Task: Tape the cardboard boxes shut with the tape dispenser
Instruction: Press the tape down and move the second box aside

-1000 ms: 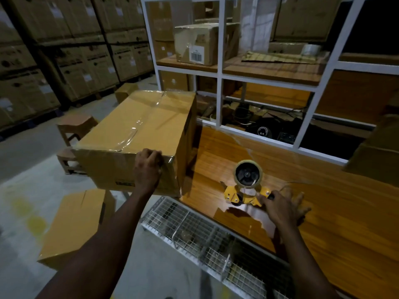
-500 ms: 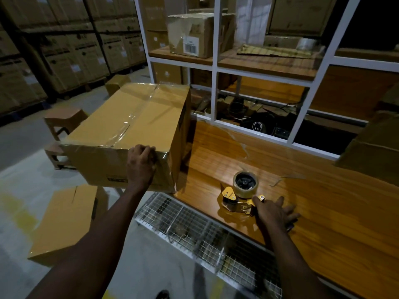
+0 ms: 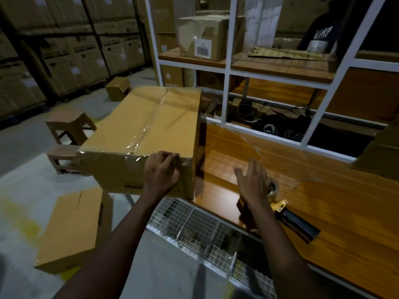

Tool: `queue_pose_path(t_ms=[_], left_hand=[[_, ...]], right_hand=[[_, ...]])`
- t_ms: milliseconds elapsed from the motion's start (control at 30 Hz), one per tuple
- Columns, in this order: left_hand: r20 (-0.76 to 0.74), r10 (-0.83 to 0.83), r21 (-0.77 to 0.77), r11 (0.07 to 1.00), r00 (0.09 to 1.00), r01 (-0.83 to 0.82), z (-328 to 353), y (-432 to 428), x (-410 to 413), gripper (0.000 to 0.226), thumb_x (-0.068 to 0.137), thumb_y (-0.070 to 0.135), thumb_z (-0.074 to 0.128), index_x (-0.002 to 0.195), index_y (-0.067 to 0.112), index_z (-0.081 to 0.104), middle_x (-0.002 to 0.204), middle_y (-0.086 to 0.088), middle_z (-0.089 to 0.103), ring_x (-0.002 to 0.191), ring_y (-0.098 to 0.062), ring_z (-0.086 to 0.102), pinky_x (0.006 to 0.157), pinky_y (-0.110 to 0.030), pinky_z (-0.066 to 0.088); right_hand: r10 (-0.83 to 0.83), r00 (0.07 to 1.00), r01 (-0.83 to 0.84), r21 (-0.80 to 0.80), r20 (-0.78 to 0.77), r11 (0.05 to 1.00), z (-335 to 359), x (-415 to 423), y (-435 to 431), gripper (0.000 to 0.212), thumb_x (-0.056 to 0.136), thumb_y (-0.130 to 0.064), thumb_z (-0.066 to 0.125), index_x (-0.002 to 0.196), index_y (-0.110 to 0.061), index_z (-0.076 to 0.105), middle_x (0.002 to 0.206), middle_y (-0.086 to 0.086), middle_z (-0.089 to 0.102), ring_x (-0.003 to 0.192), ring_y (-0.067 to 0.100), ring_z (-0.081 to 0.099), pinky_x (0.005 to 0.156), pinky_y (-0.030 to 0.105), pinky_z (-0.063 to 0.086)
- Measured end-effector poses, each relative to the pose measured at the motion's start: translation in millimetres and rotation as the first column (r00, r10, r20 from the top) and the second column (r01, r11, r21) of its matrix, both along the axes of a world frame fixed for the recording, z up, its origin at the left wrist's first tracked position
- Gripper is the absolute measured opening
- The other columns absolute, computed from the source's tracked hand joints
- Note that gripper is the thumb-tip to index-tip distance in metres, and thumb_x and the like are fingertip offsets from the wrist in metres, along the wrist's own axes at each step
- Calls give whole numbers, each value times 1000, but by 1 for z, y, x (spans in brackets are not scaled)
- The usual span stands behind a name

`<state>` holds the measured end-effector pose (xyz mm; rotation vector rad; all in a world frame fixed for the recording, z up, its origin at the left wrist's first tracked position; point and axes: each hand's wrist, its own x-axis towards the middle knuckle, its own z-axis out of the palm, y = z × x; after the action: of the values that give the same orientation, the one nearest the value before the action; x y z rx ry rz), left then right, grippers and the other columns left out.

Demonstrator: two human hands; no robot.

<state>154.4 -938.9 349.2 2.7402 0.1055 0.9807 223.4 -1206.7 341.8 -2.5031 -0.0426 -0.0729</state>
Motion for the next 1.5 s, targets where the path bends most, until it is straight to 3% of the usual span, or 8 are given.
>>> queue_pose_path(t_ms=[100,267,433,533,633,900,1267,1500], left_hand=[[71,-24,-28,999,997,27,7,27,-11,44,75,31,57,115,18,69,107,-7,63,101,-24,56,95,-44,35],[205,151,-211,972,967,-107,20,127,-41,40,74,11,63,112,18,71,111,-8,63,106,-26,55,94,-43,37],[162,402,-582,777,901,-242,17,236,-62,43,86,-10,48,120,9,67,121,-17,58,115,-28,52,95,-25,38],[64,288,-721,675,955,-156,-2,278,-61,47,90,-11,41,120,15,67,125,-8,62,115,-25,58,101,-36,47],[16,140,-765,639,990,-78,-9,287,-60,38,91,-7,51,115,17,68,113,-5,68,97,-17,65,88,-42,56],[150,-18,-695,709,988,118,-23,293,-60,39,82,-1,69,119,10,65,102,-2,62,86,-9,62,67,-5,47],[247,-154,-503,823,957,263,-16,314,-41,20,74,8,83,89,14,72,100,-3,55,91,-20,61,69,-29,57],[197,-393,4,917,898,400,-12,339,-40,13,76,-9,75,79,1,67,93,-15,62,83,-29,59,59,-41,51]], right_hand=[[115,990,-118,29,83,993,29,-6,59,63,97,-58,34,151,-27,25,162,4,15,149,25,10,117,51,2],[284,942,-297,50,182,954,67,-28,165,61,93,-61,30,145,-29,35,159,3,24,147,24,17,118,49,7],[412,896,-427,64,166,902,75,-47,257,47,97,-48,39,137,-25,46,148,2,41,136,22,35,113,49,25],[424,888,-437,40,177,898,73,-51,297,39,99,-41,43,135,-24,48,144,1,47,131,21,39,109,41,30],[432,887,-443,35,161,896,69,-50,329,39,99,-42,43,134,-25,49,140,3,50,128,23,43,106,43,35],[390,906,-393,-12,168,919,67,-52,363,39,100,-41,42,134,-24,49,138,6,53,126,24,46,105,47,37],[379,906,-378,-46,188,925,68,-55,376,37,100,-38,43,133,-22,50,136,7,53,124,23,47,105,45,37],[402,892,-400,-54,208,915,67,-57,388,38,100,-39,43,132,-21,51,136,5,54,124,23,47,104,43,37]])
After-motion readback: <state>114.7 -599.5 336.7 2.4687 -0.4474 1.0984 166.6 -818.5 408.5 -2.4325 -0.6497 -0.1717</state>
